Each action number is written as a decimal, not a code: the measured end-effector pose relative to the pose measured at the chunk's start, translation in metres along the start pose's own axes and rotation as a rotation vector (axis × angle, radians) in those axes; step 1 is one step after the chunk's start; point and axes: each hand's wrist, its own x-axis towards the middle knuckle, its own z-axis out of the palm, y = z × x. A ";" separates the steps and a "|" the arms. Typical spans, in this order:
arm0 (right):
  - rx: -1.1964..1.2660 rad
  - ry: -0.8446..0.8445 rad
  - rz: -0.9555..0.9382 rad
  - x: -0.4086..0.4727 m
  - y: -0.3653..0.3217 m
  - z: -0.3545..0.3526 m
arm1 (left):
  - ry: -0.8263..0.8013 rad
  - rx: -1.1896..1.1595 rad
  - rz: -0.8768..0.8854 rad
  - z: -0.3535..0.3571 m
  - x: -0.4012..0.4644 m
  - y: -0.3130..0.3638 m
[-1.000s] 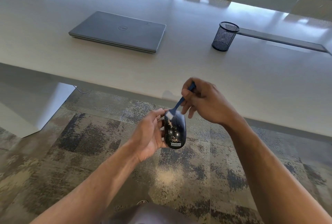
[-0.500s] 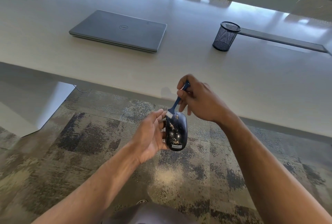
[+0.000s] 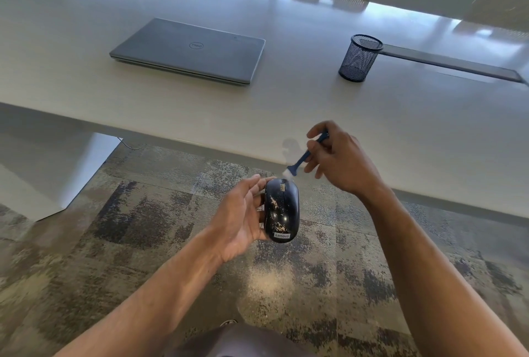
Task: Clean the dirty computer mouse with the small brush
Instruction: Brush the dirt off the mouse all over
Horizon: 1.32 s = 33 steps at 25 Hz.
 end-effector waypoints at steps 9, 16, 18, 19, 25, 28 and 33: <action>0.129 0.092 0.088 -0.010 0.017 -0.010 | 0.054 -0.014 -0.030 0.003 0.008 -0.002; 0.156 0.057 0.091 -0.012 0.023 -0.006 | 0.065 -0.022 -0.043 0.002 0.010 -0.003; 0.121 0.115 0.105 -0.011 0.025 -0.010 | 0.073 -0.023 -0.036 0.002 0.010 -0.003; 0.142 0.125 0.099 -0.010 0.024 -0.011 | 0.076 -0.026 -0.034 0.002 0.011 -0.002; 0.117 0.084 0.093 -0.013 0.022 -0.007 | 0.078 -0.004 -0.037 0.002 0.013 -0.002; 0.142 0.105 0.095 -0.015 0.024 -0.012 | 0.082 -0.002 -0.033 0.002 0.014 -0.002; 0.121 0.100 0.070 -0.021 0.023 -0.009 | 0.072 0.007 -0.044 0.002 0.018 -0.003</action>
